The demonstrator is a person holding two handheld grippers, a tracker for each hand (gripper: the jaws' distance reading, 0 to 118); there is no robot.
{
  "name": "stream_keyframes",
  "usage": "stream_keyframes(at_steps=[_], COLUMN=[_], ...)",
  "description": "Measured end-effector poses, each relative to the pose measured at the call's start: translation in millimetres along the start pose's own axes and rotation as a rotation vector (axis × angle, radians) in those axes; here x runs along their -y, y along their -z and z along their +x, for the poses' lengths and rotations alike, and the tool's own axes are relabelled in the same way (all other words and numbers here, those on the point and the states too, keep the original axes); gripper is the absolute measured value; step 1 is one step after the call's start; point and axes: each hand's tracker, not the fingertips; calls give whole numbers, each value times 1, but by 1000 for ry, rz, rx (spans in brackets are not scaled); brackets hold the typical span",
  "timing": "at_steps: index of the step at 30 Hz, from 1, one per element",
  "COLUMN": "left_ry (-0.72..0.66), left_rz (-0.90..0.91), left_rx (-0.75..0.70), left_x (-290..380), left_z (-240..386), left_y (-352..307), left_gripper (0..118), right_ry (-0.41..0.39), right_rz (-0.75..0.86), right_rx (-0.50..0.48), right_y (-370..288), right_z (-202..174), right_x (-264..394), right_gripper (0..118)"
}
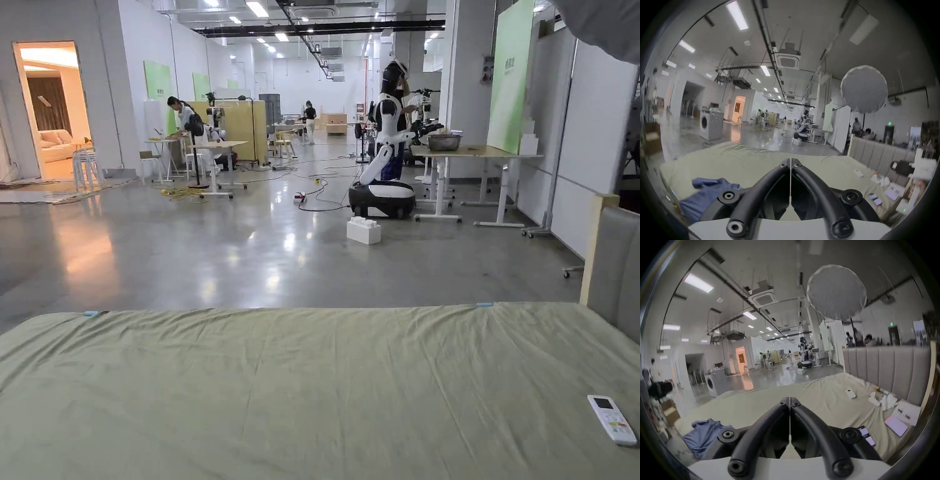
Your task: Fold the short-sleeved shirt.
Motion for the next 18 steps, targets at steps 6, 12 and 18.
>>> stream_keyframes(at_steps=[6, 12, 18], left_ry=[13, 19, 56], left_rz=[-4, -11, -19], left_rx=[-6, -7, -17], left_x=[3, 2, 2], left_z=[0, 4, 6], left_y=[3, 4, 5], left_gripper=[0, 0, 0], right_ry=[-29, -35, -32], right_rz=[-2, -1, -11], right_rx=[-7, 2, 9], right_y=[1, 0, 1], right_z=[7, 10, 13], right_x=[-4, -4, -4], right_gripper=[1, 1, 1])
